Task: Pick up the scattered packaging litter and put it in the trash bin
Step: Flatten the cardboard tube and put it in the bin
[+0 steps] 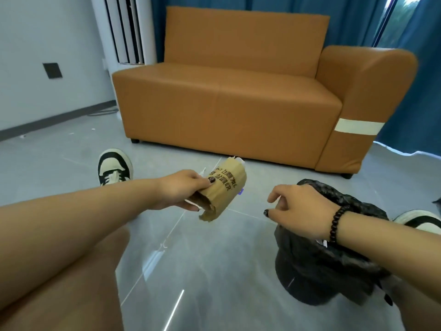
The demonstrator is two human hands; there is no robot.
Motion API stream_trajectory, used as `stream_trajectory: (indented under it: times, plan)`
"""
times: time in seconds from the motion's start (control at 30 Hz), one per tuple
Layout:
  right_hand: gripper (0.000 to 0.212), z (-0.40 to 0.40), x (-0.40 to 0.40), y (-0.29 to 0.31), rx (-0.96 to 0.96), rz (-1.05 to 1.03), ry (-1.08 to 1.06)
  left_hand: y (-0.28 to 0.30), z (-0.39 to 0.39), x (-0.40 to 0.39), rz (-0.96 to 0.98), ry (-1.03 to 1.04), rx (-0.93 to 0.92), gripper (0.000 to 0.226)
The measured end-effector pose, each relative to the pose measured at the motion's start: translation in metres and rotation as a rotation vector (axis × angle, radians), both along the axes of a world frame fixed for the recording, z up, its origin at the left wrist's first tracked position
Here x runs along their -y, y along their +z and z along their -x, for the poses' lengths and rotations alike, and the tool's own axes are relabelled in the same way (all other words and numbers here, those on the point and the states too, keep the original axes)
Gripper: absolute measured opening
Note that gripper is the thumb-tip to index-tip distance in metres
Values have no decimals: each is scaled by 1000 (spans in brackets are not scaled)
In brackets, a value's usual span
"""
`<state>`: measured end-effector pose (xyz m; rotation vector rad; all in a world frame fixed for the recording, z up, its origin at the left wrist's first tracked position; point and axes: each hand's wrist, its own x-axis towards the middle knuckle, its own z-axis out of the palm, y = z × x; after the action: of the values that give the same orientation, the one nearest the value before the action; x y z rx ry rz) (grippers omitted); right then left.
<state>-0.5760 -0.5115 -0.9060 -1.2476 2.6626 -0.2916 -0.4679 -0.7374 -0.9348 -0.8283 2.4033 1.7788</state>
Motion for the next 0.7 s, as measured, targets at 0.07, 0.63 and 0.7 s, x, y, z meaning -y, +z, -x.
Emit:
stream_trajectory:
  times: [0.07, 0.63, 0.7]
  plan:
    - [53, -7, -18, 5, 19, 69, -31, 13, -9, -20, -45, -35, -18, 22]
    - [32, 39, -30, 36, 561, 744, -235, 26, 6, -39, 408, -285, -153, 34]
    - [23, 42, -31, 34, 743, 826, -248, 20, 1, -32, 491, -278, -191, 36]
